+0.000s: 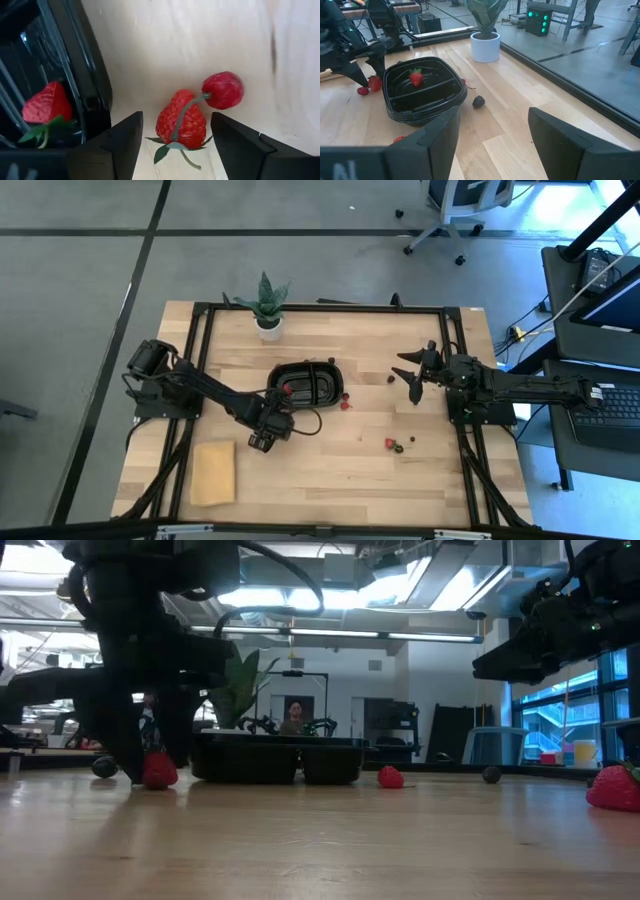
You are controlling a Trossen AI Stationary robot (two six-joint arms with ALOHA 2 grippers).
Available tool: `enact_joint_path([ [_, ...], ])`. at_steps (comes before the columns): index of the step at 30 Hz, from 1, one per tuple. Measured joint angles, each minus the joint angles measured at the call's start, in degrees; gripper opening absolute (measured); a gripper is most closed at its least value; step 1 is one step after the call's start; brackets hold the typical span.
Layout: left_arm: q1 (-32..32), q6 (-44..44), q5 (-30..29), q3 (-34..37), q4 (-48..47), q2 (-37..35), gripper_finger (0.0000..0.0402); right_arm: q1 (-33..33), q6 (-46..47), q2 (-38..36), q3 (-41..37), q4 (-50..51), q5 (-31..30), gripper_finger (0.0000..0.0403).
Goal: Pick and placing Produce into tupperware
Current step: Put the left red strawberry into the black bin
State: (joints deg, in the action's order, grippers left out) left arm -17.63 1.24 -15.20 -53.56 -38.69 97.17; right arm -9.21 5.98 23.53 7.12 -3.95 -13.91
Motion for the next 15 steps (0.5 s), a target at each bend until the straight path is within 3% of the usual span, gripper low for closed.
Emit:
enact_joint_path([
  [15, 1.1, 1.3, 1.7, 1.5, 1.3, -0.2, 0.0219, 0.0, 0.0, 0.0, 0.0, 0.0, 0.0, 0.0238],
])
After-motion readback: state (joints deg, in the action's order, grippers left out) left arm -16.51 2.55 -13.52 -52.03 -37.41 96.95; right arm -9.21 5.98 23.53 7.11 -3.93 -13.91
